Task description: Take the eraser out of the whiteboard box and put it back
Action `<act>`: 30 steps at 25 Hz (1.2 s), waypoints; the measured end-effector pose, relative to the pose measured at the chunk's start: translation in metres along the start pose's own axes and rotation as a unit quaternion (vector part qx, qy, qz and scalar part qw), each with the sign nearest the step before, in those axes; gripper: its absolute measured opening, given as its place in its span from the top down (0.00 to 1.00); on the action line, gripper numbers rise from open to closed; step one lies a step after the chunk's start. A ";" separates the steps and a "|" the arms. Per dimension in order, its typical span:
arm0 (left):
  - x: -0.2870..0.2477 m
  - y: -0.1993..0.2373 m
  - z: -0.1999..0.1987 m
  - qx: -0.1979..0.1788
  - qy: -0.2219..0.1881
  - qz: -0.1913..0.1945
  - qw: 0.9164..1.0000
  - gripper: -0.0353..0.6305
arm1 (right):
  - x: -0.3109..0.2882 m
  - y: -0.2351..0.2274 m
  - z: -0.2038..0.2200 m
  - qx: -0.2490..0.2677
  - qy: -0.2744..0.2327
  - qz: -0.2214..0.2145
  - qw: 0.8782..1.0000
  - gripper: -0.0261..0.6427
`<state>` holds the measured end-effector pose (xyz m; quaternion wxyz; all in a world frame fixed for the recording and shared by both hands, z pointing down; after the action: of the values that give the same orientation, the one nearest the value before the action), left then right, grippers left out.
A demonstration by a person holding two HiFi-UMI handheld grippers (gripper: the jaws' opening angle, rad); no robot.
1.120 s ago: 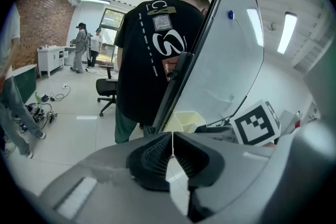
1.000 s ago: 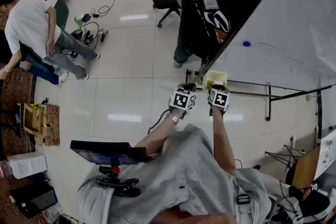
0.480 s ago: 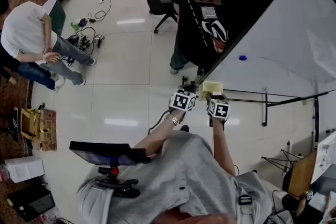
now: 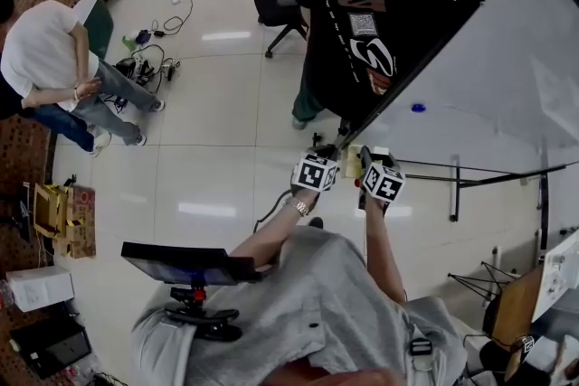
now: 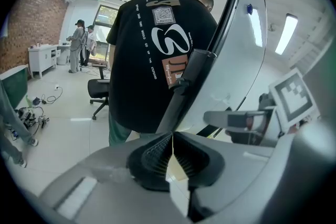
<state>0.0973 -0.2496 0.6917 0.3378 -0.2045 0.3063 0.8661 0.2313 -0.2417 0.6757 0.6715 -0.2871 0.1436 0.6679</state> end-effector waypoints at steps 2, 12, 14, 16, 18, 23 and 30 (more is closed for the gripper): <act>-0.001 -0.002 0.001 -0.003 0.003 0.004 1.000 0.93 | -0.021 -0.003 0.018 0.020 0.019 0.014 1.000 0.56; 0.008 -0.003 0.013 -0.014 0.013 0.018 1.000 0.93 | -0.042 0.006 0.055 0.059 0.103 0.015 0.993 0.49; 0.012 -0.005 0.014 -0.014 0.014 0.023 1.000 0.93 | -0.034 0.002 0.051 0.045 0.090 0.023 0.995 0.43; 0.015 -0.008 0.018 -0.015 0.017 0.026 0.999 0.93 | -0.021 0.000 0.047 0.031 0.067 0.040 0.996 0.44; 0.014 -0.014 0.027 -0.013 0.023 0.031 0.999 0.93 | -0.005 -0.002 0.046 0.023 0.041 0.054 0.997 0.74; 0.011 -0.040 0.052 -0.020 0.035 0.047 0.998 0.93 | 0.029 0.015 0.056 0.025 0.003 0.013 1.000 0.96; 0.031 -0.050 0.064 -0.023 0.013 0.000 1.000 0.94 | 0.052 0.053 0.070 0.046 -0.003 -0.070 0.996 0.96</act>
<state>0.1024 -0.1633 0.7018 0.3290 -0.2239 0.2908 0.8701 0.1696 -0.1619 0.6916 0.7296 -0.2635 0.1520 0.6124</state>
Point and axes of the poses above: the fingertips, and each gripper's own axes: x backward along the fingers, y to its left, z out of its underside, the point moved 2 cm from there along x, backward along the fingers, and after that the axes turned 1 degree about z, right-handed, at the moved point
